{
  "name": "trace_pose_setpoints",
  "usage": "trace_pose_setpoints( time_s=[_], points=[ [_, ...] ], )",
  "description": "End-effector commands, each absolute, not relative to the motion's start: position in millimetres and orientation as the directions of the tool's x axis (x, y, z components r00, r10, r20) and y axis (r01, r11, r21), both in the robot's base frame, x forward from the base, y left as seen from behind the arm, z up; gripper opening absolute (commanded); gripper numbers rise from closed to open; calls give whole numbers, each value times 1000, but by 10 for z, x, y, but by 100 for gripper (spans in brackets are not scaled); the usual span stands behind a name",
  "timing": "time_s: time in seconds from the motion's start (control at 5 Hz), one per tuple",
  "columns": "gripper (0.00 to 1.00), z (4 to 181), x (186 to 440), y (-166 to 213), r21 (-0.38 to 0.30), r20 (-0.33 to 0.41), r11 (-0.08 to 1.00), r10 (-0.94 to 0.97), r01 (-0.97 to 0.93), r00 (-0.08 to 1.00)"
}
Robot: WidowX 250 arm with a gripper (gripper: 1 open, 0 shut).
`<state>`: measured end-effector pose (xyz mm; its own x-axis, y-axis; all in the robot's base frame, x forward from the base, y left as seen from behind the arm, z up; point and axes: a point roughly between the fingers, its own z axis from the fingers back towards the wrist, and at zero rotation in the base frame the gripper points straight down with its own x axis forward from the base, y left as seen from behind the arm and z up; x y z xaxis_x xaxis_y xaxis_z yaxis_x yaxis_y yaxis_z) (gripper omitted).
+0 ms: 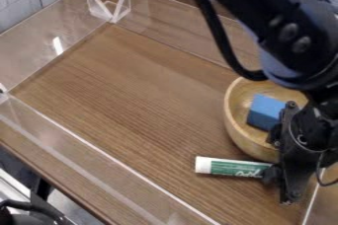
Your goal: Put the green marker in the brown bowl
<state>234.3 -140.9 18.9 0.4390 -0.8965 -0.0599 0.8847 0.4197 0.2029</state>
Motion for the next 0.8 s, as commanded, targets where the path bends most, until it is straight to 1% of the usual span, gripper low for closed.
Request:
trace_pose_setpoints(
  time_s=[0.0, 0.6],
  points=[
    [0, 228, 2336, -1422, 213, -49, 397, -908, 893, 416],
    [0, 231, 2344, -1409, 228, -44, 384, -914, 895, 404]
  ],
)
